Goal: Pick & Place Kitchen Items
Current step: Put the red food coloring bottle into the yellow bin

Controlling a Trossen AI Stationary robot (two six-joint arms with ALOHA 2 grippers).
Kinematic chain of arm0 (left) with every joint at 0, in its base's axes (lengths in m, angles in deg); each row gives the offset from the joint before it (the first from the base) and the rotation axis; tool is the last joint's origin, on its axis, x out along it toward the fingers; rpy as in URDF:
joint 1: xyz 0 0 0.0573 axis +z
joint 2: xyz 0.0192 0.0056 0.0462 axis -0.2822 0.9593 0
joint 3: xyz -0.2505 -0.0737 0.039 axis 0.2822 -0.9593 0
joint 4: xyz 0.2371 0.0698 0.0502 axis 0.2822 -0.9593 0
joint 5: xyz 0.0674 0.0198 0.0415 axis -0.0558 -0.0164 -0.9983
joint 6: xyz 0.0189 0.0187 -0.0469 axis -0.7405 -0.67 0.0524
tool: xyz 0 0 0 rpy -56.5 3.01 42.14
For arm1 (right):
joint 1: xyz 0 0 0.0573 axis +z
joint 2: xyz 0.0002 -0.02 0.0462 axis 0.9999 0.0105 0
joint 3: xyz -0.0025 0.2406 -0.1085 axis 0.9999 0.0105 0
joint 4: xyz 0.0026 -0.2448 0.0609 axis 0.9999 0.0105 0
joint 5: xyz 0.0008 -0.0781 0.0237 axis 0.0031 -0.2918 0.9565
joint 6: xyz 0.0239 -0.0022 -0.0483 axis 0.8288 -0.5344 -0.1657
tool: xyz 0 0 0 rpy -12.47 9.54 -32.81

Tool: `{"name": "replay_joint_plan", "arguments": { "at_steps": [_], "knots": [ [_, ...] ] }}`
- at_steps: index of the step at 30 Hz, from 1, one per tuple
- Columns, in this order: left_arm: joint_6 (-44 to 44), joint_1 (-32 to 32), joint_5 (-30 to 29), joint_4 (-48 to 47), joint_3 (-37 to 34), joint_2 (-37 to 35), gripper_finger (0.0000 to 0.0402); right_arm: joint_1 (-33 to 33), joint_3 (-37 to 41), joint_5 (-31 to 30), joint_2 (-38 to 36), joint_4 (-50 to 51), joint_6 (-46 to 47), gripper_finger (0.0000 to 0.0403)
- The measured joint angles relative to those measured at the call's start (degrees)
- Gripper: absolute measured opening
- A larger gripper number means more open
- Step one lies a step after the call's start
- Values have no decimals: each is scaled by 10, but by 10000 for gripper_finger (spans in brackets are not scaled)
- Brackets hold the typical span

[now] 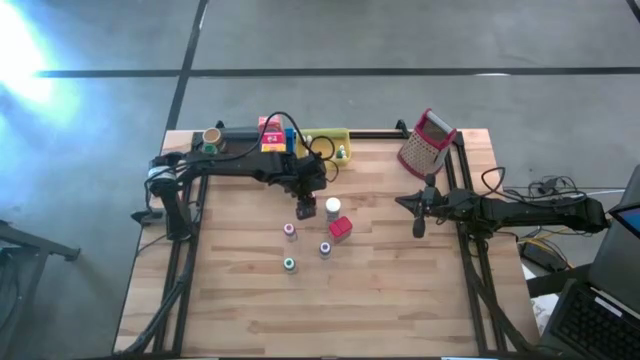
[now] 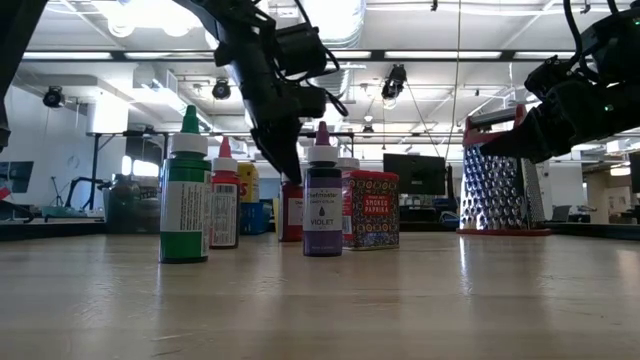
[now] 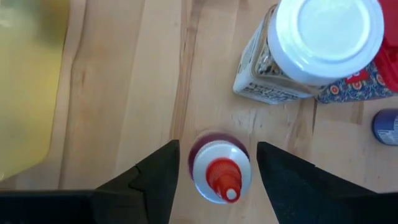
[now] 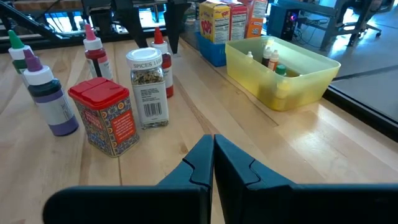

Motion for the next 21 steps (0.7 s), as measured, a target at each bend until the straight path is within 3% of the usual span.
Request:
{"name": "replay_joint_plan", "arguments": {
  "at_steps": [7,21],
  "knots": [
    [0,0,-5,-15,2,-3,210,0,0,0,0,0,0,8],
    [3,0,-6,-38,16,-6,144,0,0,0,0,0,0,8]
  ]
}}
